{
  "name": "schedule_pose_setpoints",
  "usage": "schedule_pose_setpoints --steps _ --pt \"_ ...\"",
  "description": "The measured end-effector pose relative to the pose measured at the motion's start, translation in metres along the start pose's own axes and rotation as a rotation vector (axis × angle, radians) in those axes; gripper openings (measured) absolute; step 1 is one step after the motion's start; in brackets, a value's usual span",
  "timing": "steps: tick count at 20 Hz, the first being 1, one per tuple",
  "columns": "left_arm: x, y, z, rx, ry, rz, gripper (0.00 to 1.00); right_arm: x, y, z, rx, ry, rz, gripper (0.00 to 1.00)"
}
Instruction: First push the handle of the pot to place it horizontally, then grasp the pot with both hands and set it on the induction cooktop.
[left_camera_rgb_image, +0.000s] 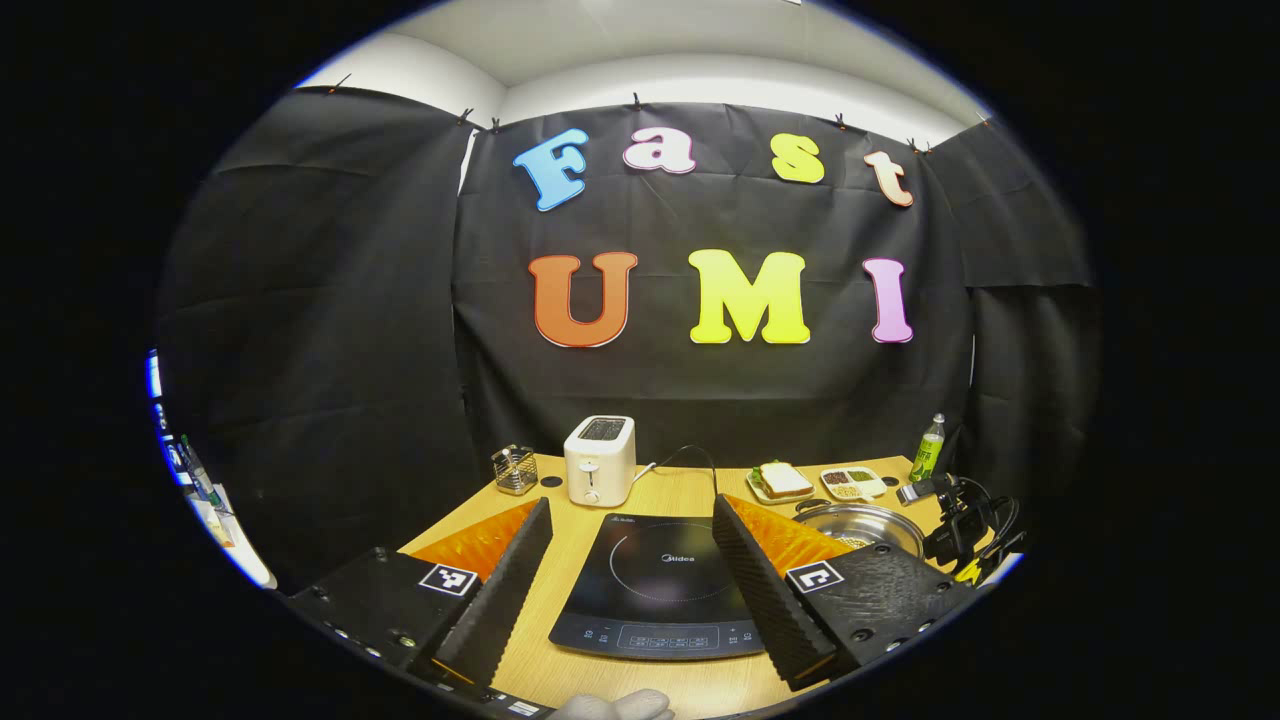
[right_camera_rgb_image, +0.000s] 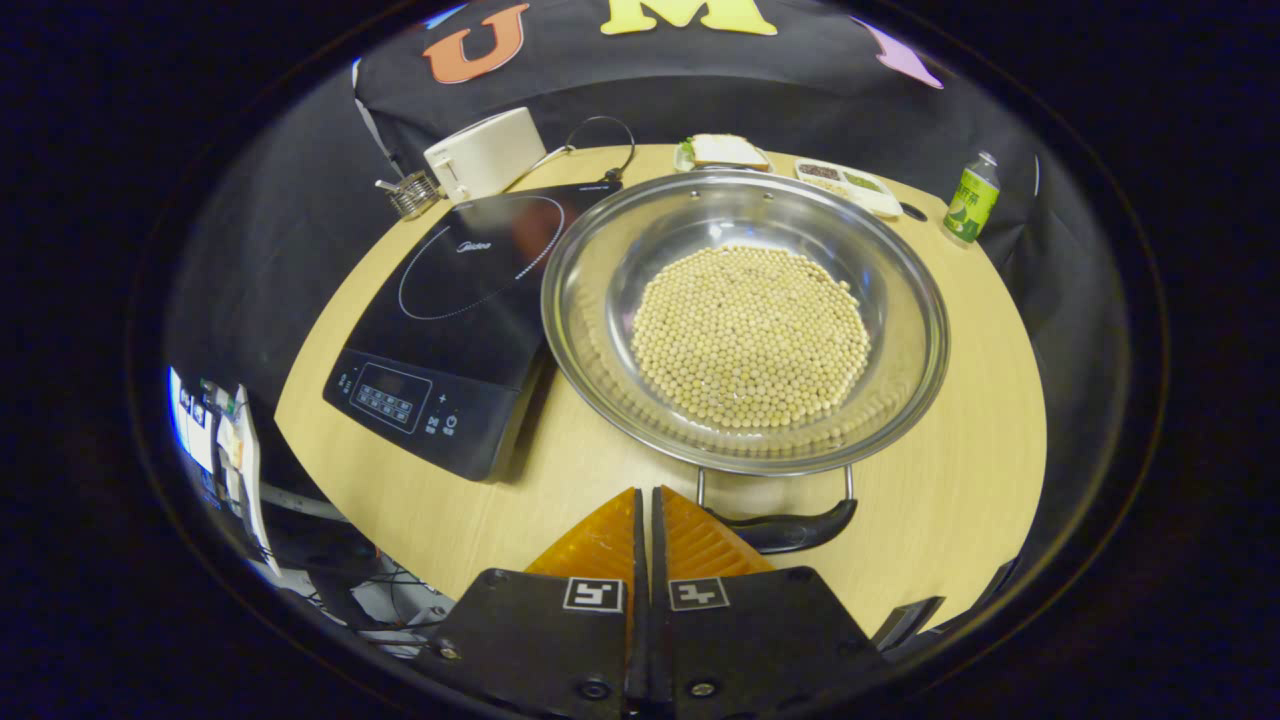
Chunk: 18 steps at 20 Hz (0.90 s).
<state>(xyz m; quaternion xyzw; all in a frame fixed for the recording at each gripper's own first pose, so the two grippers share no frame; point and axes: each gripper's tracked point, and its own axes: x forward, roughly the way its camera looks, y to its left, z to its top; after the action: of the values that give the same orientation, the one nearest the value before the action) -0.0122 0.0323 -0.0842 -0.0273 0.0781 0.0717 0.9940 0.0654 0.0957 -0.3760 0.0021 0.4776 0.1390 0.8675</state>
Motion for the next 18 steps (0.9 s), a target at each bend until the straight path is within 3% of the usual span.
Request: schedule_pose_setpoints --steps 5,18 --pt "0.003 -0.009 0.003 0.007 -0.004 -0.008 0.96 -0.004 -0.019 -0.003 0.01 0.003 -0.022 0.04" --pt "0.017 -0.043 0.002 0.002 0.004 -0.047 0.96 -0.01 -0.08 0.001 0.06 -0.002 -0.088 0.0"
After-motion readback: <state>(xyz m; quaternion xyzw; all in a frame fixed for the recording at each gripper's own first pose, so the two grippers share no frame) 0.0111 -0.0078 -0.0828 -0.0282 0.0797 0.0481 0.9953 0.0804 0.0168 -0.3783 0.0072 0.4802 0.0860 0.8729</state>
